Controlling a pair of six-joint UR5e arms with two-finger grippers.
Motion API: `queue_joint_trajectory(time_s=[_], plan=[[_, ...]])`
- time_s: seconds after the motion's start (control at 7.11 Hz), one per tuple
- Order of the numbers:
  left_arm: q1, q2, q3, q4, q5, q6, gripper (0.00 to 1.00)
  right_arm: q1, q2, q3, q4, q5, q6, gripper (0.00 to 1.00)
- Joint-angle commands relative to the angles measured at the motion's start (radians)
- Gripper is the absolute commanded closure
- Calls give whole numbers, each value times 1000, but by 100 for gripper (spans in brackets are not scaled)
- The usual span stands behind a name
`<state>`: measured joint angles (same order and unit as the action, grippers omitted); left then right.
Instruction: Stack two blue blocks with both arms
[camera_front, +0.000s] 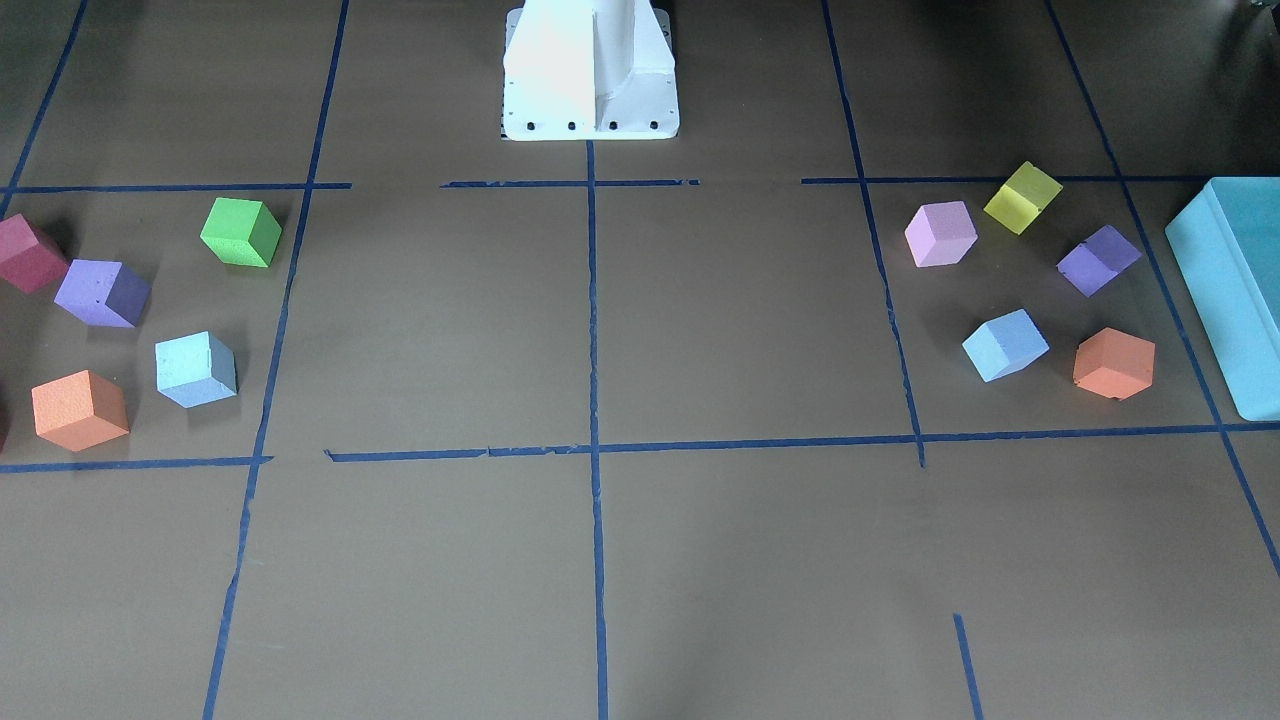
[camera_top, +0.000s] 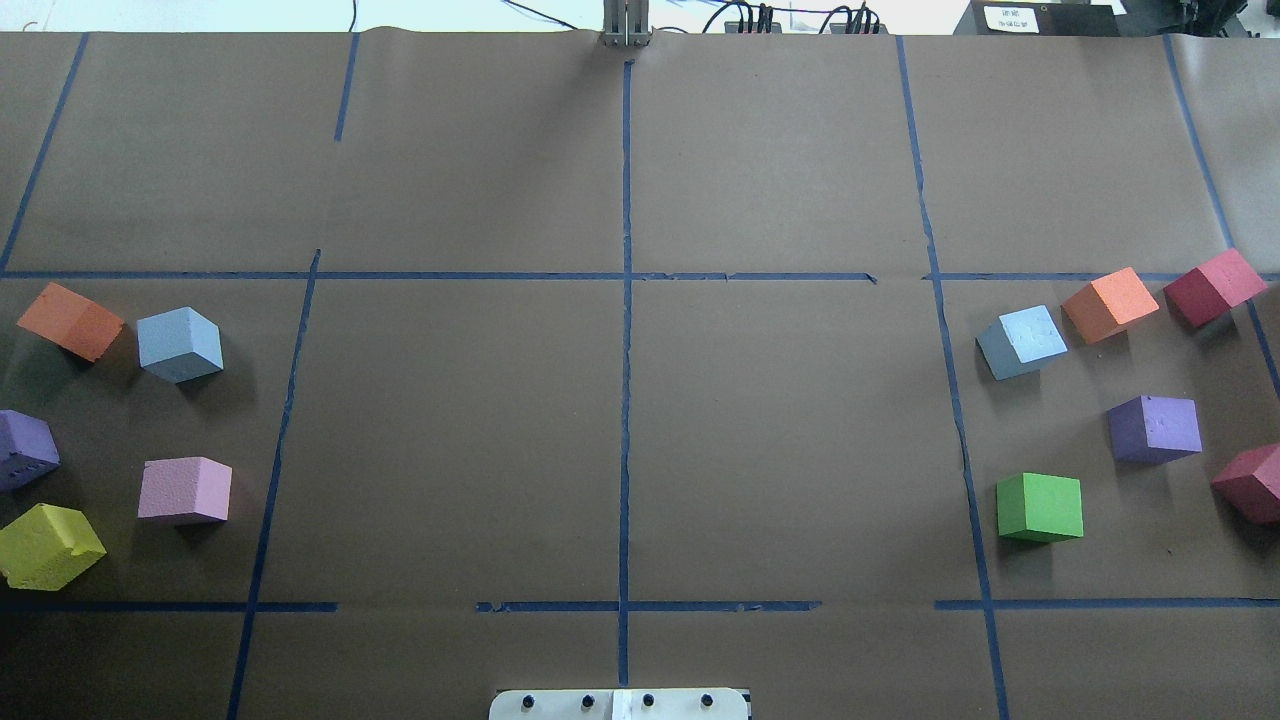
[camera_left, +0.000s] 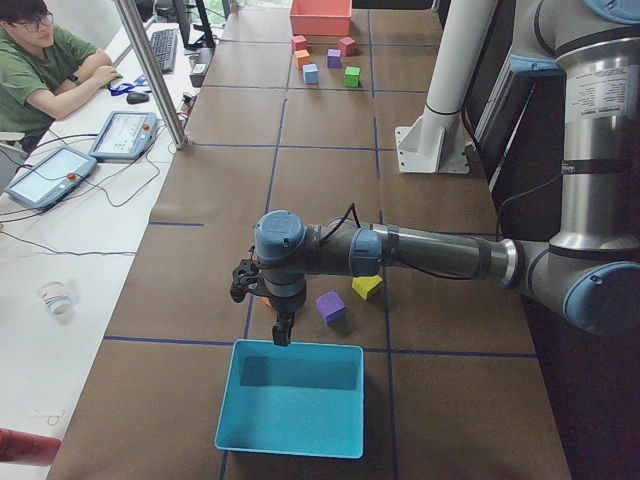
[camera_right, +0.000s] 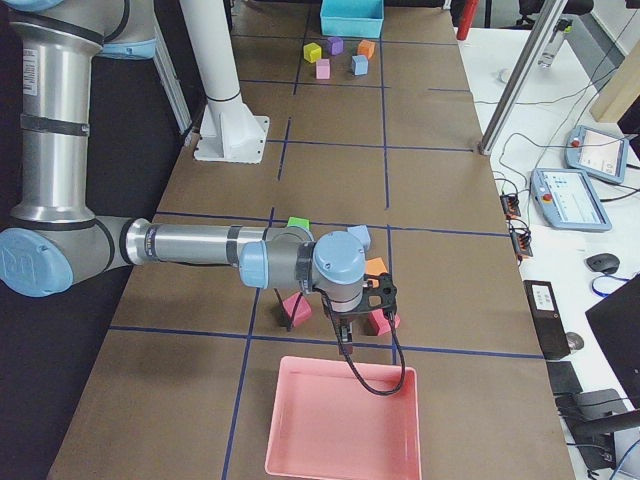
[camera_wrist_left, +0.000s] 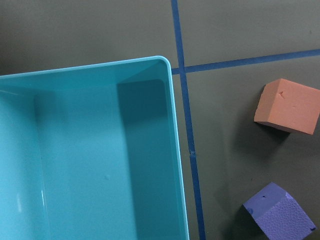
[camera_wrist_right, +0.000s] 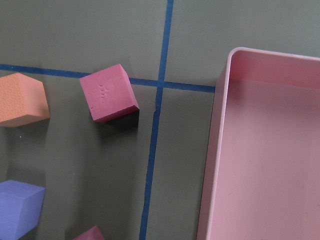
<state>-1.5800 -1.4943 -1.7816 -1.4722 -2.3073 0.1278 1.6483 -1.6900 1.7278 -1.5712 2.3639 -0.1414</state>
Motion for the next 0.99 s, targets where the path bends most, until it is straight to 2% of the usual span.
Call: queue_joint_trajectory(time_s=[0.0, 0.14, 0.42, 0.7, 0.84], plan=[[3, -58, 25, -23, 12, -5, 0, -2, 23, -4, -1, 8, 9, 0], [2, -64, 22, -43, 22, -7, 0, -13, 36, -4, -1, 30, 60, 0], [5, -84, 24, -54, 13, -4, 0, -131, 113, 47, 2, 29, 163, 0], [5, -84, 22, -76, 11, -4, 0, -227, 229, 55, 2, 29, 236, 0], [5, -84, 18, -76, 11, -4, 0, -243, 234, 56, 0, 23, 253, 0]])
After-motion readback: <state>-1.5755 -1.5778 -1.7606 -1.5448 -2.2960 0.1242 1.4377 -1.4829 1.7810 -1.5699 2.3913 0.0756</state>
